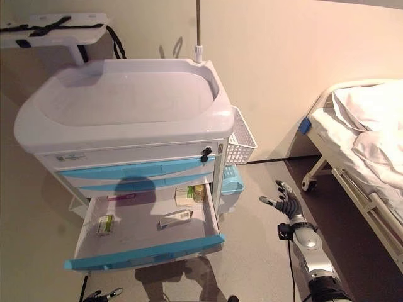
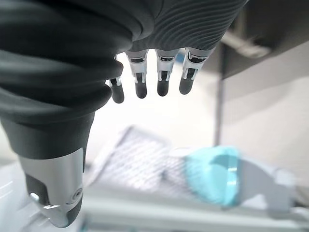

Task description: Open the drawer and pick up the medicine

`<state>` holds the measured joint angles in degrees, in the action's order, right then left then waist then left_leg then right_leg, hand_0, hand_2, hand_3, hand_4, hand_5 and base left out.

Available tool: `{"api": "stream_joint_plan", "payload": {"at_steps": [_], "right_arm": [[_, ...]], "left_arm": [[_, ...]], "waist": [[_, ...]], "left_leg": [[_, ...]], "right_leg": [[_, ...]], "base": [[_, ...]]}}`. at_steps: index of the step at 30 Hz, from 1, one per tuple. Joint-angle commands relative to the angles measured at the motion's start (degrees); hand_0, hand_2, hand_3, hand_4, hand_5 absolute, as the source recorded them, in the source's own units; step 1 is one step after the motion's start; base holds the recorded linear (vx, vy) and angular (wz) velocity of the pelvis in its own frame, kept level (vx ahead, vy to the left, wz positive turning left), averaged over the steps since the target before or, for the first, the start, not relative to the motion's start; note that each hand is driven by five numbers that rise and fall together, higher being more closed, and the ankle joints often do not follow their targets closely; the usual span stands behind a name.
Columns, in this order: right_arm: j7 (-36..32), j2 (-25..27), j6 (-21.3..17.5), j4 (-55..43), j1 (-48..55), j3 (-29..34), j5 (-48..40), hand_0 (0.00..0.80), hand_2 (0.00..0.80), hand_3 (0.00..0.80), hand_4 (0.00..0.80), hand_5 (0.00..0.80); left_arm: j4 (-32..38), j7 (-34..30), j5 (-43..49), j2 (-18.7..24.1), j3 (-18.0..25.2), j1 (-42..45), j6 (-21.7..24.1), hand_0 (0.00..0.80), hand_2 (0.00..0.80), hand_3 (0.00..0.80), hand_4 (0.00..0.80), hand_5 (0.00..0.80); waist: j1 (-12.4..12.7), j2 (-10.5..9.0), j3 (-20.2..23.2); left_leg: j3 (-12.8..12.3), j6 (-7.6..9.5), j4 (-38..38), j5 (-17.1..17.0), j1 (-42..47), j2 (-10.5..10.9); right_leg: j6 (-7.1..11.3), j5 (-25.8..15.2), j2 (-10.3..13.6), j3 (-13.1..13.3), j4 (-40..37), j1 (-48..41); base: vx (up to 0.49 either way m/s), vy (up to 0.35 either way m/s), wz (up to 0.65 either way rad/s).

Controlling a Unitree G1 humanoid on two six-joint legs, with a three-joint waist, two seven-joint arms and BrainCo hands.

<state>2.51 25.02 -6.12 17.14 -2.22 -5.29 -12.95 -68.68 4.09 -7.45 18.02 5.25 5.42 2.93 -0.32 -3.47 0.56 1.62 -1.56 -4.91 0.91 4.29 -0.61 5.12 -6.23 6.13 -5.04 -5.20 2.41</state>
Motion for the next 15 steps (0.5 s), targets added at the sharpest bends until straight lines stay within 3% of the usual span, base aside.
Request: {"api": "stream_joint_plan", "payload": {"at_steps": [1, 15], "right_arm": [[-1.3, 1.5, -3.5, -4.8, -2.3, -1.1, 0.9, 0.000, 0.000, 0.000, 0.000, 0.000], [-6.7, 1.5, -3.5, -14.5, -5.9, -10.8, 1.0, 0.000, 0.000, 0.000, 0.000, 0.000]], "left_arm": [[-2.2, 0.3, 3.6, 2.5, -0.5, -2.5, 0.2, 0.000, 0.000, 0.000, 0.000, 0.000], [-1.9, 0.7, 5.3, 4.0, -0.2, -2.7, 0.5, 0.000, 0.000, 0.000, 0.000, 0.000]], "waist": [[1.4, -2.64, -0.3], [3.4, -4.96, -0.1]], "left_leg": [[2.8, 1.08, 0.1, -2.9, -6.6, 2.8], [4.1, 0.94, 0.4, -2.8, -7.1, 2.8]], "right_leg": [[4.02, 1.5, 1.0, -2.4, 1.9, -0.4], [4.03, 2.0, 1.2, -3.5, 2.3, -0.3]], "base": [[0.000, 0.000, 0.00], [0.001, 0.000, 0.00]]}}
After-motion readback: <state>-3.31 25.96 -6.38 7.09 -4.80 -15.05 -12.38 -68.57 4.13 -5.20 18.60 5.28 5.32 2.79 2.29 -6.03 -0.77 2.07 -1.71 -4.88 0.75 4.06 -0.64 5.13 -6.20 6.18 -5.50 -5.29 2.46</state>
